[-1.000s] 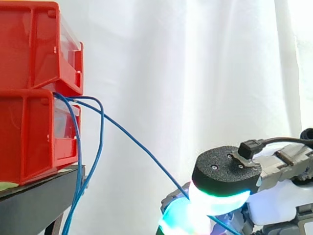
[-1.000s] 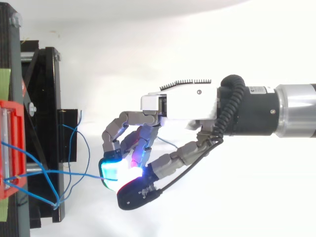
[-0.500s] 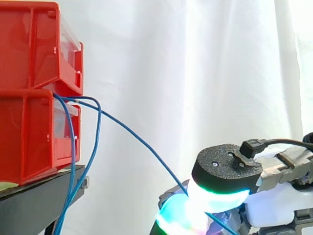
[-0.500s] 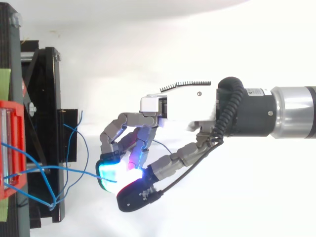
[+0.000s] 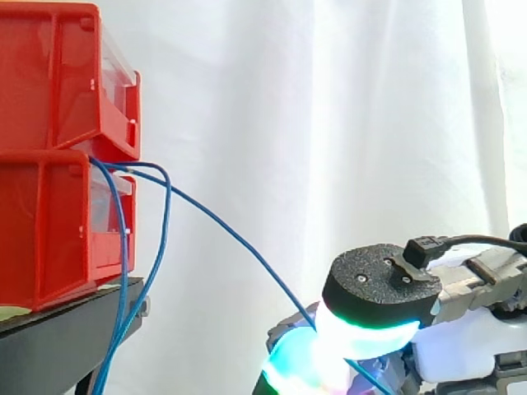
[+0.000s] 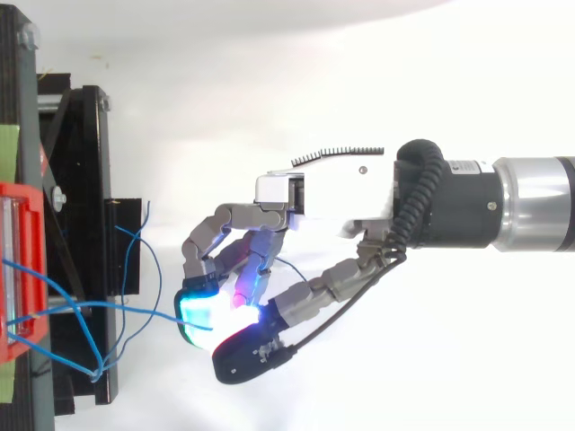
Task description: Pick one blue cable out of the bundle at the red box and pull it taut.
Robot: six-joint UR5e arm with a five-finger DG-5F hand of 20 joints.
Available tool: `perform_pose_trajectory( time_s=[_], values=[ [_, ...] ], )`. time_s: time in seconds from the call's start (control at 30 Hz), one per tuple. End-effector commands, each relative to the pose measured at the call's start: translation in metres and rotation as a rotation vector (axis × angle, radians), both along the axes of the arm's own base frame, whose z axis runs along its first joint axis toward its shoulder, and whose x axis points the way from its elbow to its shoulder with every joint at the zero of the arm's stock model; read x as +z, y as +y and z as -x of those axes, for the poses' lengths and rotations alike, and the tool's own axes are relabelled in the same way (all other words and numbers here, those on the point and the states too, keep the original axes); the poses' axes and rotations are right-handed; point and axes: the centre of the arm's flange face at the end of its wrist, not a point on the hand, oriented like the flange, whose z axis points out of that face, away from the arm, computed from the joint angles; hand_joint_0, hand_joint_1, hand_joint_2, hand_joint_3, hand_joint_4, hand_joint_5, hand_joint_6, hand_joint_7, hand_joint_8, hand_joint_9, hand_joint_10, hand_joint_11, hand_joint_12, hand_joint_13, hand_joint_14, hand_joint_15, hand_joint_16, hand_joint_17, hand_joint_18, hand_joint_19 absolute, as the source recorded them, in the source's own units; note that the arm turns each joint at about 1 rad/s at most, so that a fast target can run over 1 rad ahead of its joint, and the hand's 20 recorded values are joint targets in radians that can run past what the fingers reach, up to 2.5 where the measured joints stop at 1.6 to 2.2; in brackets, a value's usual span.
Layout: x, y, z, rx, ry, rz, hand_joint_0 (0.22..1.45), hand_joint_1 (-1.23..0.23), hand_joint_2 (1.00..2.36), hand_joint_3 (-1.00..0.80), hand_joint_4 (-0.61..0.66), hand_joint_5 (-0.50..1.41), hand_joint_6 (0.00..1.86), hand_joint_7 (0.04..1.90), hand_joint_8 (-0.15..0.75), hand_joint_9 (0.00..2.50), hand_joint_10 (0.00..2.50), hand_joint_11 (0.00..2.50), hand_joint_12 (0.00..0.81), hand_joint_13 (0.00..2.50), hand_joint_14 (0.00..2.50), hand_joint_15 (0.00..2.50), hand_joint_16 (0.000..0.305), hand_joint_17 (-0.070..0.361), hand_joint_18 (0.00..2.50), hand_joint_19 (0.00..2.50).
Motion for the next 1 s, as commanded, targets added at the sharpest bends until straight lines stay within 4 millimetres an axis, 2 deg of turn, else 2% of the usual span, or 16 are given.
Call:
perform_pose_trajectory(
  time_s=[0.0, 0.97],
  values=[
    [-0.0003, -0.0001, 0.0003, 0.0, 0.001, 0.0, 0.66, -0.91, 1.01, 0.05, 0.02, -0.07, 0.93, 1.11, 0.473, 1.14, 0.01, 0.72, 0.439, 0.67, 0.01, 0.23, 0.061, 0.137, 0.66, 0.28],
    [-0.0003, -0.0001, 0.0003, 0.0, 0.001, 0.0, 0.65, -0.9, 1.01, 0.03, 0.03, -0.08, 0.92, 1.1, 0.47, 1.11, 0.01, 0.69, 0.437, 0.65, 0.01, 0.22, 0.061, 0.136, 0.64, 0.28]
  ],
)
